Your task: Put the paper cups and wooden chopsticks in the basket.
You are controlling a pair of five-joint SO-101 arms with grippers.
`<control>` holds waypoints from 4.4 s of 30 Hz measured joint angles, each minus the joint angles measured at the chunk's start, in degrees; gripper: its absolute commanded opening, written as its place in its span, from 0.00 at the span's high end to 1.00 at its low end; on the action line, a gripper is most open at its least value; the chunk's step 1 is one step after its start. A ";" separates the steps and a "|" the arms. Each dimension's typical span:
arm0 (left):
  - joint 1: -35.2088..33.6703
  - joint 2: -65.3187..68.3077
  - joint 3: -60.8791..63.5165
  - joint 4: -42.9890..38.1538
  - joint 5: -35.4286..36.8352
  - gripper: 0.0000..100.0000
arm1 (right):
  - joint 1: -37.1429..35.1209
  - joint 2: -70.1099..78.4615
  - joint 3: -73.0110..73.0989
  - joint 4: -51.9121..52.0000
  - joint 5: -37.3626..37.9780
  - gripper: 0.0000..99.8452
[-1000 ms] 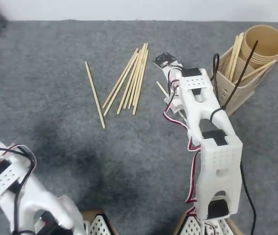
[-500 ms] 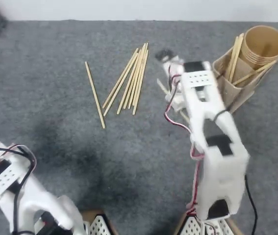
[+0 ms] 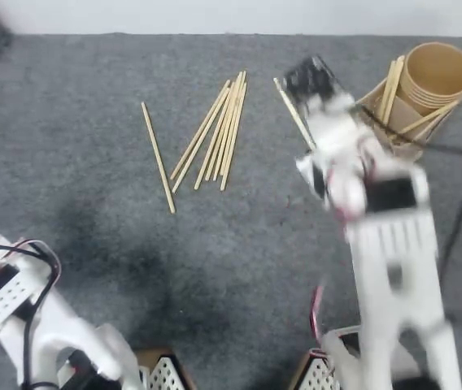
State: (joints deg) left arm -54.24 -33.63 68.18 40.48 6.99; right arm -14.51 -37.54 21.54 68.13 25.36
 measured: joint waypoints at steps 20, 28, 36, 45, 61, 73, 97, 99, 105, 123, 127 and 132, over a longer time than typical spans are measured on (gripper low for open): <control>0.00 0.00 0.00 0.00 0.00 0.92 | 21.10 -33.93 30.42 -58.73 -16.26 0.99; 0.00 0.00 0.00 0.00 0.00 0.92 | 21.27 -16.62 30.42 -67.69 -19.16 0.99; 0.00 0.00 0.00 0.00 0.00 0.92 | 21.27 -8.26 30.33 -66.02 -20.13 0.80; 1.41 0.00 0.00 0.00 0.00 0.92 | 19.34 -10.90 26.02 -53.98 -20.13 0.77; 1.58 0.00 0.00 0.00 0.00 0.92 | 7.74 -5.01 -0.09 -19.16 -11.34 0.78; 1.58 0.00 0.00 0.00 0.00 0.92 | 6.95 37.71 -48.18 14.77 -10.02 0.83; 1.58 0.00 0.00 0.00 0.00 0.92 | 10.02 59.69 -61.19 27.43 -10.02 0.99; 1.58 0.00 0.00 0.00 0.00 0.92 | 10.29 60.31 -61.19 26.99 -10.02 0.97; 1.58 0.00 0.00 0.00 0.00 0.92 | 8.97 59.78 -61.19 26.90 -10.02 0.99; 1.58 0.00 0.00 0.00 0.00 0.92 | -3.69 57.67 -61.19 29.45 -10.11 0.70; 1.58 0.00 0.00 0.00 0.00 0.92 | -3.96 57.41 -61.19 29.89 -10.11 0.67; 1.58 0.00 0.00 0.00 0.00 0.92 | -3.96 50.02 -68.31 30.77 -10.11 0.73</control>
State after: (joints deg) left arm -52.66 -33.63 68.18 40.48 6.99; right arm -18.46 12.48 -46.77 98.90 15.25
